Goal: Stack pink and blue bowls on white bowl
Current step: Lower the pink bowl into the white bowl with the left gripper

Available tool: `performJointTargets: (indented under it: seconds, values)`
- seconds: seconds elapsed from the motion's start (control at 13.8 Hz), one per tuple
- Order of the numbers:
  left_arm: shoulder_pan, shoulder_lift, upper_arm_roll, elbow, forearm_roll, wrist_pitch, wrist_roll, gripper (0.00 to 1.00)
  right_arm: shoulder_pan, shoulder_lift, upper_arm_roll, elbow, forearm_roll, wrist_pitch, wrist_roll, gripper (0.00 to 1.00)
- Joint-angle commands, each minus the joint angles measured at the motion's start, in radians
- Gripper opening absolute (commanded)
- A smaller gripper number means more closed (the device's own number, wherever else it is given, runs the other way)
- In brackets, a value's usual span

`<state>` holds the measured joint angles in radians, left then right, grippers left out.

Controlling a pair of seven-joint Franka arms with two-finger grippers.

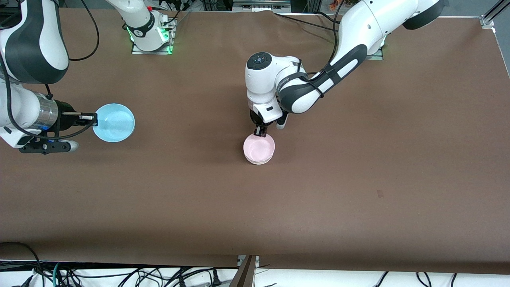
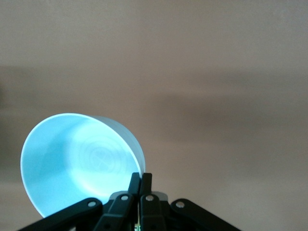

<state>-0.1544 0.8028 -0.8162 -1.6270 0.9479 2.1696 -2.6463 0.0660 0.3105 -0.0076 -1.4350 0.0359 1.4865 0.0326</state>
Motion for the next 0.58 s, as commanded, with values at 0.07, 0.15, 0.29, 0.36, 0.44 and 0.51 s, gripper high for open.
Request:
performJointTargets:
  seconds: [0.07,0.15,0.29,0.36,0.44,0.51]
  values:
    - [-0.013,0.013,-0.009,0.012,0.051,0.012,-0.098,0.0,-0.006,0.007,0.005,0.018,0.015,-0.017,0.006,0.0]
    - [-0.016,0.015,-0.009,0.01,0.052,0.015,-0.1,0.0,-0.006,0.007,0.004,0.019,0.015,-0.018,0.006,0.0]
    - [-0.019,0.025,-0.009,0.01,0.057,0.015,-0.112,0.0,-0.006,0.007,0.004,0.019,0.013,-0.019,0.006,0.0]
    - [-0.025,0.029,-0.009,0.009,0.077,0.015,-0.124,0.0,-0.006,0.007,0.004,0.019,0.013,-0.019,0.006,0.0]
    - [-0.027,0.035,-0.009,0.009,0.097,0.015,-0.154,0.0,-0.006,0.007,0.004,0.018,0.013,-0.019,0.006,0.0]
    - [-0.03,0.041,-0.011,0.006,0.116,0.015,-0.17,0.0,-0.006,0.007,0.004,0.019,0.015,-0.017,0.006,0.0]
